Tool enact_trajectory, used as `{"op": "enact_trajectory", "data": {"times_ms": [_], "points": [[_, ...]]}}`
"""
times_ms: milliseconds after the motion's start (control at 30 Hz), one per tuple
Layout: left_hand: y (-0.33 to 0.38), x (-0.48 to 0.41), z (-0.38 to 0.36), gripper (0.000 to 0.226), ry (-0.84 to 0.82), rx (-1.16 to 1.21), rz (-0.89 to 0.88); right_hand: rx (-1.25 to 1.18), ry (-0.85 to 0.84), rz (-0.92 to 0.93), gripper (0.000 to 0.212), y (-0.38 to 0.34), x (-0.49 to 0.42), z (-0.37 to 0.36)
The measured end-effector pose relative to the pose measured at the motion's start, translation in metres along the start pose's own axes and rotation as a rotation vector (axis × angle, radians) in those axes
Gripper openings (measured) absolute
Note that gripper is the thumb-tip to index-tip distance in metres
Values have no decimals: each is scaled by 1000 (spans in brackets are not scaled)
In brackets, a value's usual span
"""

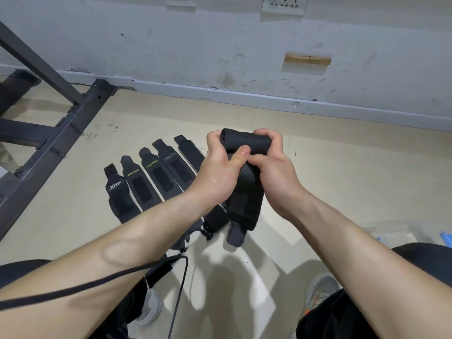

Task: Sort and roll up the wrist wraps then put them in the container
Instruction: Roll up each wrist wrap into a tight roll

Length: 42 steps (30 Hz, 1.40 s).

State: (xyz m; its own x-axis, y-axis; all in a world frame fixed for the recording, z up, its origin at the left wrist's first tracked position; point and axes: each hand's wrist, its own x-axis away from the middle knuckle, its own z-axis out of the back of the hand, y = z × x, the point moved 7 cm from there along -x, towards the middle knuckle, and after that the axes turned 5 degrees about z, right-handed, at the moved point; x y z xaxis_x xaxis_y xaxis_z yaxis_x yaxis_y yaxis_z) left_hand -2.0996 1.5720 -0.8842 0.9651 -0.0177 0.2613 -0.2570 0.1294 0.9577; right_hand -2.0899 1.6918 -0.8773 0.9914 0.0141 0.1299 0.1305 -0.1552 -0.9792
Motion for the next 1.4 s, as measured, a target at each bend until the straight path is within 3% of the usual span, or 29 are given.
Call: {"op": "enact_trajectory", "data": {"times_ms": [100, 200, 367, 533, 633, 733, 833, 900, 1033, 1200, 1400], "points": [[1, -3, 1, 39, -37, 27, -17, -80, -7, -30, 30, 1, -5, 3], [0, -4, 1, 29, -77, 92, 2, -3, -11, 55, 12, -3, -5, 5], [-3, 1, -5, 30, -220, 350, 253, 135, -11, 211, 20, -17, -7, 12], [-1, 5, -3, 35, -291, 402, 395, 153, -81, 226, 27, -17, -10, 11], [2, 7, -5, 44, -330, 403, 371, 133, -96, 221, 26, -17, -10, 10], [0, 2, 1, 38, -225, 376, 312, 105, -75, 198, 27, -13, -12, 12], [0, -2, 9, 32, -125, 354, 268, 13, -28, 33, 39, 6, -14, 14], [0, -4, 15, 34, -49, 307, 247, -13, -50, -67, 36, 16, -12, 10], [-1, -6, 19, 27, -22, 229, 154, 2, -81, -59, 25, 16, -14, 7], [10, -6, 19, 27, -40, 102, -44, -34, -74, -36, 36, 11, -16, 9], [-4, -10, 13, 42, -105, 234, 109, -69, -33, 12, 26, 8, -16, 16]]}}
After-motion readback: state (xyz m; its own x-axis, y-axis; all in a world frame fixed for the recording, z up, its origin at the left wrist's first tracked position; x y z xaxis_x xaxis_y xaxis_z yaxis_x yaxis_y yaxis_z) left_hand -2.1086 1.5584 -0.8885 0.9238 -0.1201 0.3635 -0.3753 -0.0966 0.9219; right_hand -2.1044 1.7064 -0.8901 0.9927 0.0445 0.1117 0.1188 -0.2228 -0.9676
